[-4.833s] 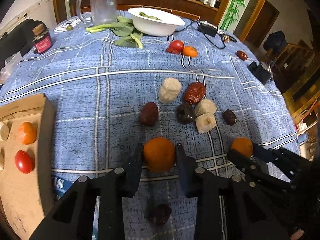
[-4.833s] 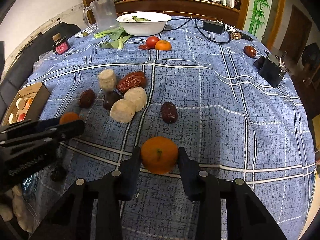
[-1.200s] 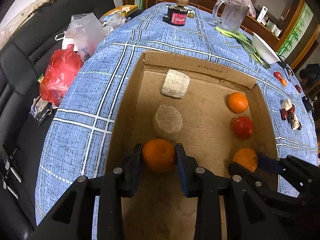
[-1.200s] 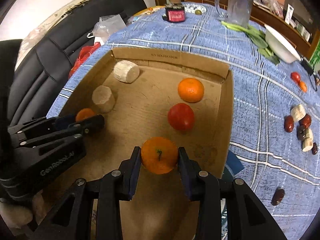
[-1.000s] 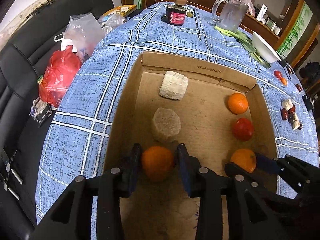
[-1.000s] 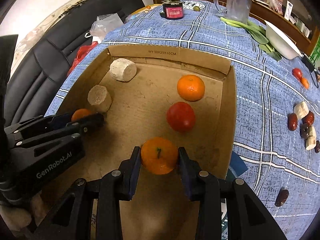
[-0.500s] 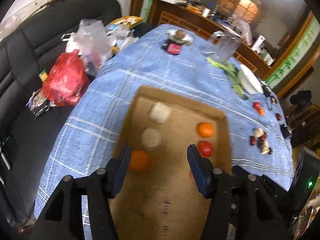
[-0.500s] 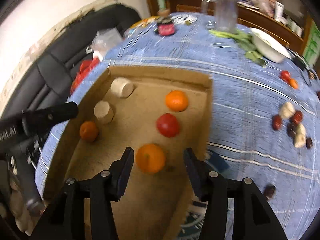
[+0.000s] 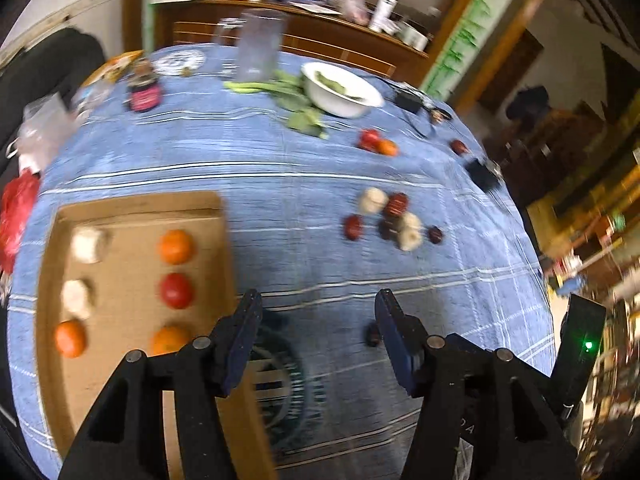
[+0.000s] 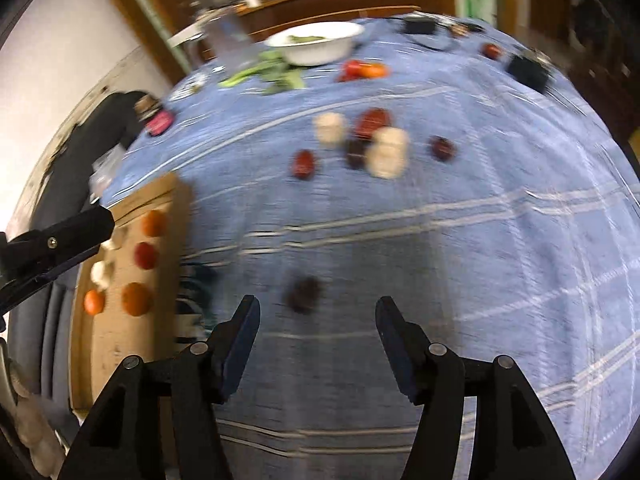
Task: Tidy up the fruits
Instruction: 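Open both tools and move them back over the dates on the cloth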
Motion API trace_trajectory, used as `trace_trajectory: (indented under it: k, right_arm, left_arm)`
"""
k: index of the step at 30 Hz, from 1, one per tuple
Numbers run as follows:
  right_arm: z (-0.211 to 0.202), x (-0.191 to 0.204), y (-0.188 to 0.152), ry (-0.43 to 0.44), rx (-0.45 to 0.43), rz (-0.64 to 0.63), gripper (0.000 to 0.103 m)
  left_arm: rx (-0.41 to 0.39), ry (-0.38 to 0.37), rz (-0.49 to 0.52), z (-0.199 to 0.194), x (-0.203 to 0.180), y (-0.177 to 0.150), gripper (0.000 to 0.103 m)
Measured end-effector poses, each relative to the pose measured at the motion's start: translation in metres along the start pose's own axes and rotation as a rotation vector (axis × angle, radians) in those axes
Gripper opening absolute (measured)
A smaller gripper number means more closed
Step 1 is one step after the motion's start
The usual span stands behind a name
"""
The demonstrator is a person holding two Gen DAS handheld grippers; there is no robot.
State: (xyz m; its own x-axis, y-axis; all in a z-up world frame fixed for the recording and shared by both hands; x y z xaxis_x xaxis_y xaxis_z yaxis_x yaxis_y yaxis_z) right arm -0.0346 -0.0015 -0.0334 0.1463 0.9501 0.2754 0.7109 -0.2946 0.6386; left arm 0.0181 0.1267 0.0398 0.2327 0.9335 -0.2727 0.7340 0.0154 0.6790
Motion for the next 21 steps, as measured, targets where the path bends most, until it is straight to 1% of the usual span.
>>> trace_trajectory:
  k: [4,10,15,18,21]
  right_arm:
    - [-0.007,-0.032,-0.002,-0.028,0.009,0.015,0.064]
    - [-0.007,-0.053,-0.002,-0.021,0.025,0.003,0.064]
    - [-0.004,-0.071,-0.002,-0.003,0.042,-0.009,0.064]
    - [-0.003,-0.091,-0.002,-0.014,0.041,0.006,0.064]
    - [0.002,-0.114,-0.002,-0.034,0.058,0.034,0.064]
  left_arm:
    - [0.028,-0.014,0.005,0.011,-0.022,-0.008,0.057]
    - [0.043,0.000,-0.008,0.019,-0.038,-0.018,0.058]
    - [0.049,0.048,-0.034,0.021,-0.036,-0.029,0.058]
    - [0.048,0.084,-0.037,0.019,-0.030,-0.036,0.058]
    - [0.054,0.125,-0.062,0.018,-0.017,-0.047,0.058]
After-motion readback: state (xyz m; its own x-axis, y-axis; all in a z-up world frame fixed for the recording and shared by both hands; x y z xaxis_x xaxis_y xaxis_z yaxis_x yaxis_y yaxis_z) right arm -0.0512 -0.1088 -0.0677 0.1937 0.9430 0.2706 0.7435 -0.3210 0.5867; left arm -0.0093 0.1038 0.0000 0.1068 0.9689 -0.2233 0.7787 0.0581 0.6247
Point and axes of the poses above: each gripper's, at about its wrist camera, not at the fingertips, and z roughly the way its jaws point, x to its left, y to its top, the point moved 9 cm from there along z, roughly the way its jaws point, and after that the axes turned 15 degrees about -x, right-handed, at the moved point
